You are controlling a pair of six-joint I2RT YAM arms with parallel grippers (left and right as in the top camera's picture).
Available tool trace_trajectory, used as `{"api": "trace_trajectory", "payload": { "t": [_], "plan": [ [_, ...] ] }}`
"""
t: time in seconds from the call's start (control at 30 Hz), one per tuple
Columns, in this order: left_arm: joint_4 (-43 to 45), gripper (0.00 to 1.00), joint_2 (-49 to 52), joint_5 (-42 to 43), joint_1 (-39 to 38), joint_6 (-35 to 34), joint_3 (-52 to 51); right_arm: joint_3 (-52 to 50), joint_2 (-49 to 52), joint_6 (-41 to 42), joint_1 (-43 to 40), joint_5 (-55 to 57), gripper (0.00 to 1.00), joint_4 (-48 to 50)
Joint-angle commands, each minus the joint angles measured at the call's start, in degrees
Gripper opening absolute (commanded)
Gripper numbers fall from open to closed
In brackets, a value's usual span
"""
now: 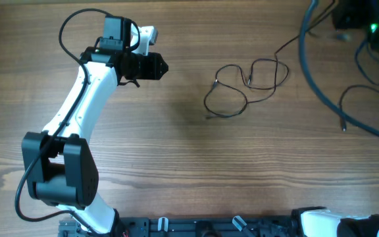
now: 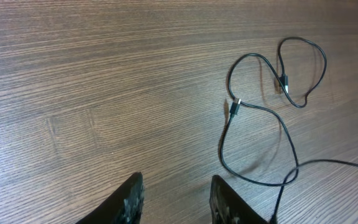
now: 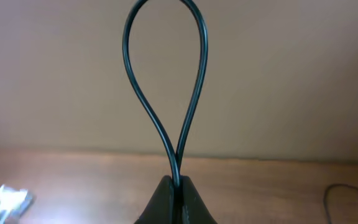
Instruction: Untangle cables
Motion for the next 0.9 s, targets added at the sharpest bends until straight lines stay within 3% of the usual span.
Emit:
{"api": "trace_trajectory", "payload": {
  "t": [0.0, 0.13, 0.3, 0.37, 0.43, 0.53, 0.63, 0.73, 0.87],
  "plan": [
    [1.05, 0.36, -1.51, 0.74, -0.13, 0.24, -0.37, 0.79, 1.25, -4.76, 0.02, -15.26, 0.04, -2.51],
    [1.18, 0.36, -1.51, 0.74, -0.59, 0.26, -0.37, 0.79, 2.36, -15.85, 0.07, -32.06, 0.04, -7.28],
    [1.25, 0.36, -1.51, 0.74, -0.59, 0.26, -0.37, 0.81, 2.45, -37.9, 0.07, -42.84, 0.04, -14.23],
    [1.25, 0.36, -1.51, 0.74, -0.59, 0.28, -0.37, 0.81, 2.43, -39.39, 0.07, -44.92, 0.04, -12.07],
    [1.22, 0.36, -1.51, 0.76, -0.59, 0.26, -0.37, 0.81, 2.6, -35.5, 0.07, -42.82, 0.04, -7.32],
    [1.03, 0.36, -1.51, 0.74, -0.59, 0.26, -0.37, 0.81, 2.71, -29.83, 0.07, -32.85, 0.04, -3.89],
    [0.83, 0.36, -1.51, 0.74, -0.59, 0.31, -0.37, 0.7, 2.75, -22.43, 0.07, -10.1, 0.04, -6.12],
    [1.51, 0.36, -1.51, 0.74, -0.59, 0.31, -0.37, 0.7, 2.51, -9.18, 0.07, 16.63, 0.04, -7.89],
    [1.86, 0.37, -1.51, 0.74, -0.59, 0.28, -0.37, 0.7, 2.29, -0.31, 0.07, 36.63, 0.04, -10.34]
  ]
}}
